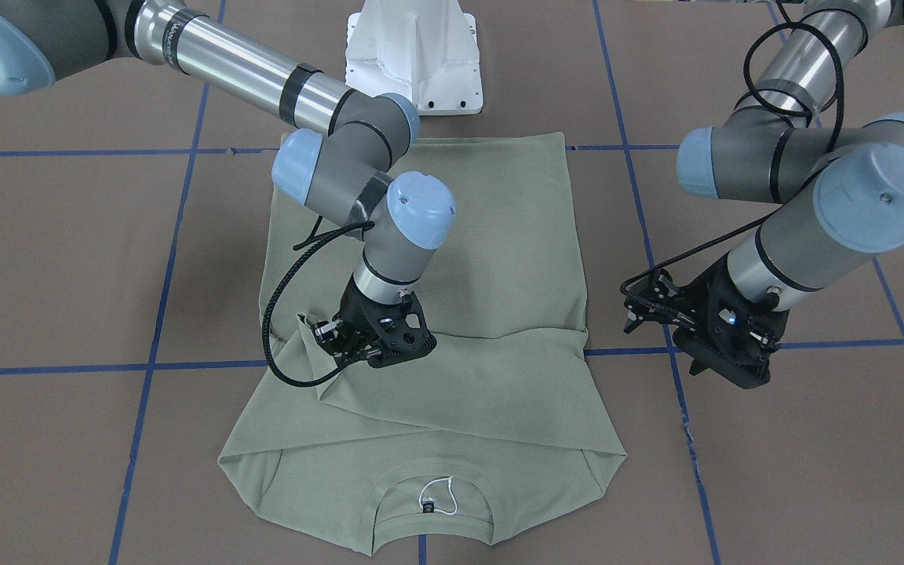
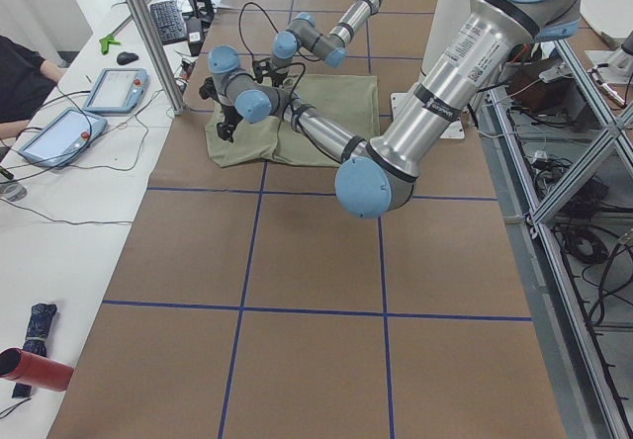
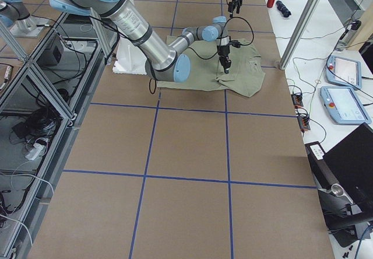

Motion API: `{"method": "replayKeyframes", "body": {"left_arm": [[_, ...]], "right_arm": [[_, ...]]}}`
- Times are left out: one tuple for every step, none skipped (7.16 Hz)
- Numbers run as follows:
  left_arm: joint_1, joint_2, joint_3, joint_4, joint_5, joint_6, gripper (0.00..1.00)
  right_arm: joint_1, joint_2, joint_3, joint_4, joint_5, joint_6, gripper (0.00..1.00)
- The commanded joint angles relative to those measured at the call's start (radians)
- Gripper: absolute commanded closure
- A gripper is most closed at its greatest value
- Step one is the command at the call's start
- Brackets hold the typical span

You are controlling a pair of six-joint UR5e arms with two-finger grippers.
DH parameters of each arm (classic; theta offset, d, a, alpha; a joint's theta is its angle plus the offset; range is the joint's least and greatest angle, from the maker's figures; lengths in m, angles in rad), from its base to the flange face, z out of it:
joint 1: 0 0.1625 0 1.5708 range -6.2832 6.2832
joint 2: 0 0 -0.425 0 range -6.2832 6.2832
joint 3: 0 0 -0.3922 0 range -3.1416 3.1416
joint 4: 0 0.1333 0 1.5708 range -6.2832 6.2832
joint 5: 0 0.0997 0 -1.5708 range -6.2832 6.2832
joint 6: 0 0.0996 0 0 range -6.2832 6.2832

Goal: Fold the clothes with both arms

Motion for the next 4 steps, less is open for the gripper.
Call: {"method": "replayKeyframes", "body": {"left_arm": [[0.000, 0.000, 0.000, -0.026, 0.000, -0.028, 0.00], [0.002, 0.000, 0.000, -0.027, 0.000, -0.028, 0.00], [0.002, 0.000, 0.000, -0.027, 0.000, -0.029, 0.00], [0.002, -0.002, -0.006, -0.027, 0.000, -0.032, 0.00]], "right_arm": [[0.000, -0.015, 0.010, -0.010, -0.003, -0.006, 1.00], [0.003, -0.015, 0.017, -0.010, -0.003, -0.007, 1.00], [0.021, -0.016, 0.027, -0.011, 0.000, -0.013, 1.00], [0.044, -0.036, 0.050, -0.016, 0.003, -0.057, 1.00]]}}
